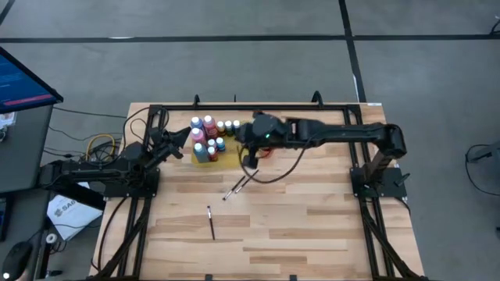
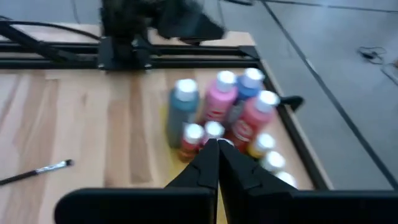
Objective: Pick & Place Paint Supplies
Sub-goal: Put the silver paint brush into the orange cup
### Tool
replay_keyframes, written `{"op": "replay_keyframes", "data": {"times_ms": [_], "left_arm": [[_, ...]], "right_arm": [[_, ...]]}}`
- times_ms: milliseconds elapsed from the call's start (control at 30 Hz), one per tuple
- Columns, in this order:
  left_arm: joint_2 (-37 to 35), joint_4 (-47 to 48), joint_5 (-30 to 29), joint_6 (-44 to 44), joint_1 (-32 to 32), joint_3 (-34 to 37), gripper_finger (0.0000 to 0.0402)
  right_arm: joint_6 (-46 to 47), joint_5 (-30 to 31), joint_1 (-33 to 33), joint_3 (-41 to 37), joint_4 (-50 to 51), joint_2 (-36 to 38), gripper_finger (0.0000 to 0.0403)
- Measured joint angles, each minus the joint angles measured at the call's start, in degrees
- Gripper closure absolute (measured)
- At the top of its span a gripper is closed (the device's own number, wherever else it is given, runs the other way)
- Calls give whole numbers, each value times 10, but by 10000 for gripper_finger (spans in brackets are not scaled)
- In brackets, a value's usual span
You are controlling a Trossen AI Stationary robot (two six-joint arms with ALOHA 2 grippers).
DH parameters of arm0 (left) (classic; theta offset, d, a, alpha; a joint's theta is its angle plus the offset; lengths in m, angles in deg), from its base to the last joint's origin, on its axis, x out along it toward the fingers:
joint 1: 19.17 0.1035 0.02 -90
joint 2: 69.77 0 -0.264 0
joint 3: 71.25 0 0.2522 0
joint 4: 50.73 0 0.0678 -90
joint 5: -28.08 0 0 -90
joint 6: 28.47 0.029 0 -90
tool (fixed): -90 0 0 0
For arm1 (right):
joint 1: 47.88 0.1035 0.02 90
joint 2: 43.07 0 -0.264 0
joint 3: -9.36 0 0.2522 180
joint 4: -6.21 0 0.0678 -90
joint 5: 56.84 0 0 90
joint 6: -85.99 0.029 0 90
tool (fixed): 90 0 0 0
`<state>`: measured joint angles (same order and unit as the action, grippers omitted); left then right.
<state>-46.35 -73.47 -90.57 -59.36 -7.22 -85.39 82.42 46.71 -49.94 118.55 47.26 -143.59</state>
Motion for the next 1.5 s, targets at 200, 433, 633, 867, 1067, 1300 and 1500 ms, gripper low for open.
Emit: {"op": "replay_keyframes", "data": {"times_ms": [200, 433, 633, 867, 1067, 1300, 1500], "left_arm": [[0, 0, 0, 0, 0, 0, 400], [0, 0, 0, 0, 0, 0, 400], [0, 0, 0, 0, 0, 0, 400], [0, 0, 0, 0, 0, 0, 400], [0, 0, 0, 0, 0, 0, 400], [0, 0, 0, 0, 0, 0, 400], [0, 0, 0, 0, 0, 0, 400]], "right_arm": [[-15, 14, -29, -17, 43, 62, 403], [-7, 22, -65, -106, 37, 143, 403], [22, 21, -82, -225, -38, 190, 403], [50, 21, -92, -349, -169, 197, 403], [66, 20, -96, -399, -205, 196, 403], [67, 20, -98, -416, -204, 196, 398], [62, 19, -98, -417, -200, 196, 350]]}}
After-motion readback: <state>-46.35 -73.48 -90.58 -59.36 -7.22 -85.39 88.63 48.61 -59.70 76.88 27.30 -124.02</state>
